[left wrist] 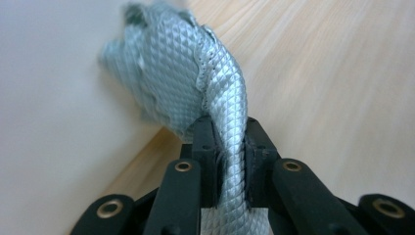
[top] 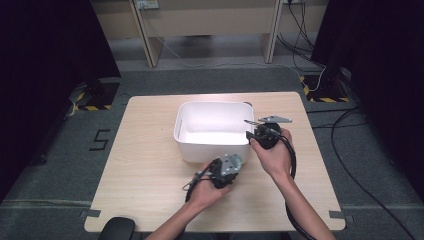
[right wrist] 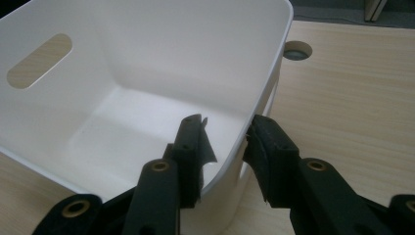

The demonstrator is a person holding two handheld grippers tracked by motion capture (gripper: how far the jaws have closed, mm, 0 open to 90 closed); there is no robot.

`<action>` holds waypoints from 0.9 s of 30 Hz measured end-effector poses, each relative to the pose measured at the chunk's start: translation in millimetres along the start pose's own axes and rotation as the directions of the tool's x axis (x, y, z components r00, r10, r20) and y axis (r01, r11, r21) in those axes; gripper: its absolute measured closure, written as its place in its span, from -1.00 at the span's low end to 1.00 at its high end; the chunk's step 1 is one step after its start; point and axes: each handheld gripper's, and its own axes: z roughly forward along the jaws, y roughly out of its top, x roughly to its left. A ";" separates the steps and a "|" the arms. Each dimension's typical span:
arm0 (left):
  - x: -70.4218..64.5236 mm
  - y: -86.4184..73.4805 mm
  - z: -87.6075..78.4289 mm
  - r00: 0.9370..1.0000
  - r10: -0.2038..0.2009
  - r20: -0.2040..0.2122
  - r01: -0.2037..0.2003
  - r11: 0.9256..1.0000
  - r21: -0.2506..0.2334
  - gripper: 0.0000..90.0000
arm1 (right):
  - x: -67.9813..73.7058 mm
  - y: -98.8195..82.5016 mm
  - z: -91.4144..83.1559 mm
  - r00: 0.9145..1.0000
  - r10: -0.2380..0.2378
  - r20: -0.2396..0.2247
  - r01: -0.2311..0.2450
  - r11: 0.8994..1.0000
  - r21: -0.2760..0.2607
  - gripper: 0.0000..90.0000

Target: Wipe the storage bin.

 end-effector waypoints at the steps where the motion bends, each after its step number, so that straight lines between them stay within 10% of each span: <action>1: 4.6 -4.5 -8.7 1.000 -0.009 -0.013 0.009 1.000 0.000 0.75 | -0.4 0.4 -0.6 1.000 -0.002 0.001 0.002 1.000 0.004 0.46; 5: 35.8 -34.1 -56.8 0.991 -0.100 -0.092 0.099 0.995 -0.016 0.75 | 0.5 -0.3 -0.5 1.000 0.008 0.011 -0.008 1.000 0.000 0.46; 14: 108.8 -91.8 -137.0 0.911 -0.258 -0.321 0.255 0.965 -0.053 0.75 | 0.9 2.3 0.5 1.000 0.004 0.018 -0.004 1.000 0.019 0.54; 17: 123.8 -92.6 -141.6 0.897 -0.276 -0.345 0.272 0.960 -0.060 0.74 | -1.3 4.0 -0.1 1.000 0.022 0.002 -0.022 0.999 0.032 0.61; 22: 137.8 -85.2 -137.2 0.888 -0.298 -0.349 0.289 0.954 -0.080 0.74 | -8.6 10.0 1.2 1.000 0.008 -0.005 -0.007 0.998 0.058 0.86; 27: 139.2 -76.7 -124.8 0.899 -0.290 -0.327 0.280 0.957 -0.078 0.74 | -11.8 14.1 -2.1 0.996 -0.089 0.014 0.088 0.993 0.078 0.87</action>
